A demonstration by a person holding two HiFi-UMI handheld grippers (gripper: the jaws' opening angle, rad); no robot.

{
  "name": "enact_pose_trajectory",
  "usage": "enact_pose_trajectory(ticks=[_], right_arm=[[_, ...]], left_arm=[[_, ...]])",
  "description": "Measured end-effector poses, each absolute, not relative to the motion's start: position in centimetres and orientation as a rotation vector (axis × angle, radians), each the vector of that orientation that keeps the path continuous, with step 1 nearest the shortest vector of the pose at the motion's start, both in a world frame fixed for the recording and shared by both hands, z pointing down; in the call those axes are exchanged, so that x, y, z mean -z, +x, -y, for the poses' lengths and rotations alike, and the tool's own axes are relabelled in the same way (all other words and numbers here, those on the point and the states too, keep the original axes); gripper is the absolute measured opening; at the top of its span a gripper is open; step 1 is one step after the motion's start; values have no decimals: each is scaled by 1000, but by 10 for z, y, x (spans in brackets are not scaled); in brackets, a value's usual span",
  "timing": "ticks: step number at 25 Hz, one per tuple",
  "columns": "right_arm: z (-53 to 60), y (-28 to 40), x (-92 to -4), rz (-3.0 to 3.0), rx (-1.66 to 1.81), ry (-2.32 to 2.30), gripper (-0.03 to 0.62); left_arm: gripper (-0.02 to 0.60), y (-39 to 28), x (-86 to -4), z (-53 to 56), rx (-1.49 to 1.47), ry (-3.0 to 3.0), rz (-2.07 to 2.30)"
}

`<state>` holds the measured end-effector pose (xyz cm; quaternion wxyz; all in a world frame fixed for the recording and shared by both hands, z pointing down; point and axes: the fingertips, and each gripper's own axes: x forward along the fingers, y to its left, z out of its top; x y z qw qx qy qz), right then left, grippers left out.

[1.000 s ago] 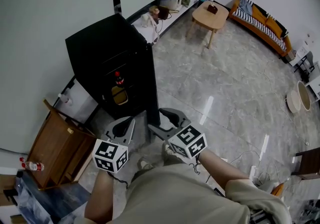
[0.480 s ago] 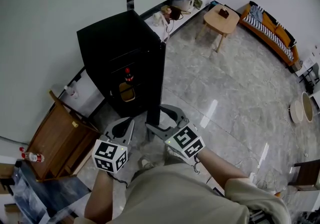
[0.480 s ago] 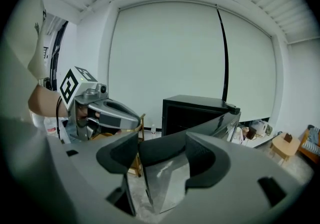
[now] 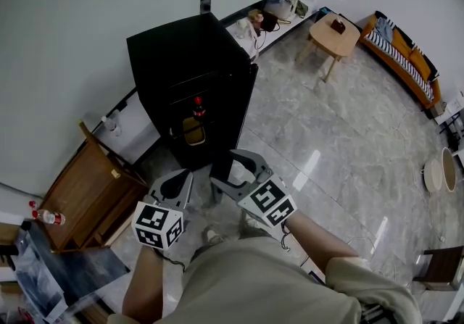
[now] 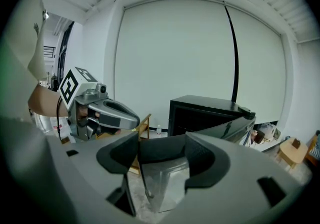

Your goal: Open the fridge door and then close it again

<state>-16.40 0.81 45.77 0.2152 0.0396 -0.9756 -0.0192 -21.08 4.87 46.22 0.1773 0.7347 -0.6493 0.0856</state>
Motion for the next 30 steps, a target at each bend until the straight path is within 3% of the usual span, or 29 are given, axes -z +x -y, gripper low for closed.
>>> enact_pose_trajectory(ticks=[30], right_arm=[[-4, -291, -464, 2645, 128, -62, 255]], left_arm=[[8, -322, -451, -58, -172, 1904, 2055]])
